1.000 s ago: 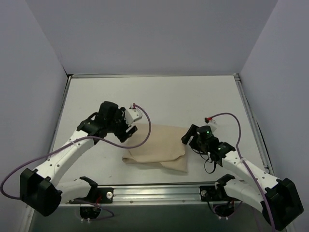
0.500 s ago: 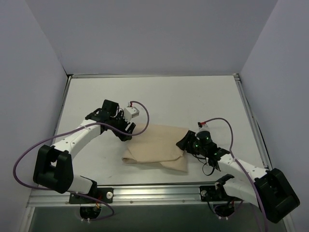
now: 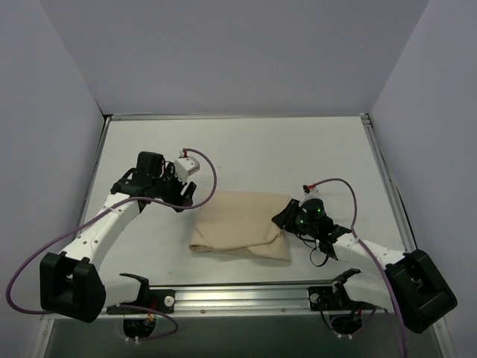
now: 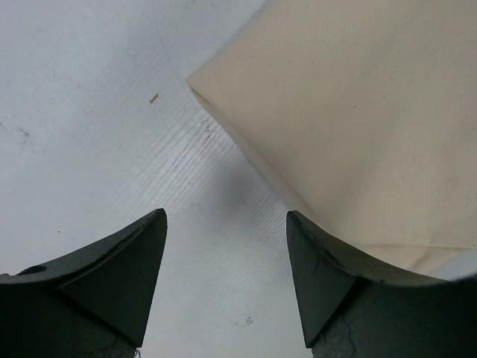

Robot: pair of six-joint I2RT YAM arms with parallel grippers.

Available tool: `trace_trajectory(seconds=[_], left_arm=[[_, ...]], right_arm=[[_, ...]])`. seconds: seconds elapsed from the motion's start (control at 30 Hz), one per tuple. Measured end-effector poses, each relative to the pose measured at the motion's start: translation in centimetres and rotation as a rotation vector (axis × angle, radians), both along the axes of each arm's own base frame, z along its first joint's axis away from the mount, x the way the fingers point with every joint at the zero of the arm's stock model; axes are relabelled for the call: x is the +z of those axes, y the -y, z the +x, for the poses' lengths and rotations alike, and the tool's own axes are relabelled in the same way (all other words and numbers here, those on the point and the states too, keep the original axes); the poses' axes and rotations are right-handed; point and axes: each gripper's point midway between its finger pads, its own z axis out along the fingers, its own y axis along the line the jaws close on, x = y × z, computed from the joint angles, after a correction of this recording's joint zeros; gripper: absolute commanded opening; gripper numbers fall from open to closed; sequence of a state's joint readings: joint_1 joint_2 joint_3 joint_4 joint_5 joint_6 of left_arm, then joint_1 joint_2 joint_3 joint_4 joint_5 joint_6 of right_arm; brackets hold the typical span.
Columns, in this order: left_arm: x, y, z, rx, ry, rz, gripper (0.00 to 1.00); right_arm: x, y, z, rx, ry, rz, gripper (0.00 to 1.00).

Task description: Prepare the surgical pack

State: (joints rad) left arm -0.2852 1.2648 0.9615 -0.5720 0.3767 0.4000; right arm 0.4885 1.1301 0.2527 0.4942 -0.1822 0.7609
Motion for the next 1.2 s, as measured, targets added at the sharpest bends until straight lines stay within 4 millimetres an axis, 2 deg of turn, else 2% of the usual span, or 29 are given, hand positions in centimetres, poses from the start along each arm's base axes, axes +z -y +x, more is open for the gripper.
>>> trace_trajectory(seconds=[0.17, 0.37, 0.57, 0.7, 0.73, 0.83, 0.97, 1.07, 1.2], left_arm=[[1.3, -0.6, 0.1, 0.015, 0.048, -0.004, 0.74], [1.3, -1.1, 0.1, 0.024, 0.056, 0.004, 0.74], [0.9, -1.7, 0.1, 0.036, 0.050, 0.012, 0.74], [1.0, -2.0, 0.3, 0.042, 0.055, 0.014, 0.74], [1.1, -2.1, 0.3, 0.044, 0.058, 0.015, 0.74], [1.2, -2.5, 0.3, 0.052, 0.066, 0.015, 0.74], [1.5, -2.9, 0.2, 0.055, 0.084, 0.018, 0.74], [1.7, -3.0, 0.2, 0.055, 0.094, 0.019, 0.74], [1.7, -3.2, 0.2, 0.059, 0.096, 0.020, 0.74]], right_arm=[[0.2, 1.1, 1.3, -0.064, -0.002, 0.006, 0.00], [0.4, 4.3, 3.3, -0.215, -0.007, 0.022, 0.00], [0.6, 11.7, 5.5, -0.485, -0.007, 0.023, 0.00], [0.6, 16.9, 6.1, -0.673, -0.009, 0.034, 0.00], [0.5, 17.6, 6.1, -0.700, -0.010, 0.040, 0.00], [0.7, 22.2, 5.5, -0.871, -0.004, 0.062, 0.00], [0.8, 28.2, 3.1, -1.104, -0.002, 0.064, 0.00], [1.0, 31.9, 0.7, -1.269, 0.003, 0.075, 0.00], [1.0, 35.3, -2.7, -1.457, 0.022, 0.109, 0.00]])
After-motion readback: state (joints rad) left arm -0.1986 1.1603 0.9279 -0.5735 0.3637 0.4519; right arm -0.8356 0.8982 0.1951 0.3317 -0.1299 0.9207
